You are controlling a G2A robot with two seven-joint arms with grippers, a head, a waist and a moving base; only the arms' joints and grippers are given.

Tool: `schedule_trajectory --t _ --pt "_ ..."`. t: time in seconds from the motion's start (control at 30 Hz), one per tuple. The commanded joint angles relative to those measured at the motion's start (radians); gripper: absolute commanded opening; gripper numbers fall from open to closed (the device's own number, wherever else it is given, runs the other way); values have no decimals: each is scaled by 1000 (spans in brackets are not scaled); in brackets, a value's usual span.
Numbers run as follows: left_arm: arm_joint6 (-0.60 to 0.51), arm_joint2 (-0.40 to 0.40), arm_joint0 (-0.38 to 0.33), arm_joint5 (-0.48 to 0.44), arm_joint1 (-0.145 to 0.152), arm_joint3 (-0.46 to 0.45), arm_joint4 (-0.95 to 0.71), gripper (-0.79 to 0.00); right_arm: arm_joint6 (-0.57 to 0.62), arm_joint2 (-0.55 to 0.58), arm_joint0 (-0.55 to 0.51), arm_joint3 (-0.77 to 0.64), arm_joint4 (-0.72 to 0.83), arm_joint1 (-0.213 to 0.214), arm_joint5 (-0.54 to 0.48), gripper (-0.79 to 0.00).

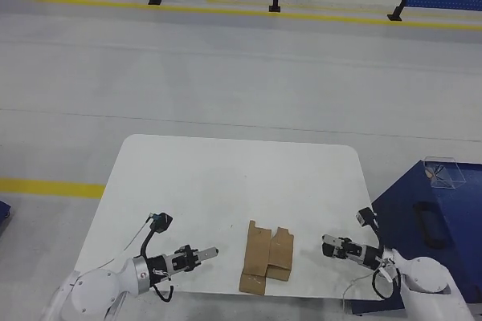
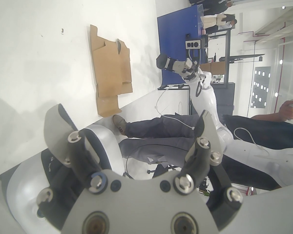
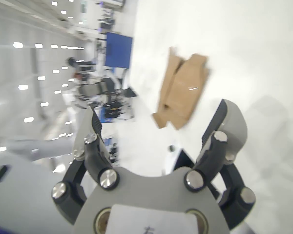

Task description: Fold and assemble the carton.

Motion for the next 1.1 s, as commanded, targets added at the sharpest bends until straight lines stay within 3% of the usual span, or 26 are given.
schedule_trajectory --t 0.0,0.23,0.3,0.43,0.6,0.73,1.07 --pt "0 0 0 0 0 0 0 0 8 3 -5 -10 72 0 -6 0" --pt "30 8 -4 -19 -1 12 3 0 8 3 -5 -10 72 0 -6 0" --pt "55 80 -32 -90 -6 55 47 0 -11 -13 -9 -29 72 -2 4 0" --pt "50 199 -150 -195 -24 227 -41 0 -110 -73 -17 -37 -41 -8 -54 0" --pt "66 315 -287 -242 -51 427 -99 0 -141 -149 21 14 -92 -15 -57 0" --pt "43 402 -364 -268 -73 541 -149 0 -76 -217 61 87 -24 -25 -30 0" --pt "138 552 -491 -277 -125 738 -125 0 -137 -277 121 220 -45 -33 -122 0"
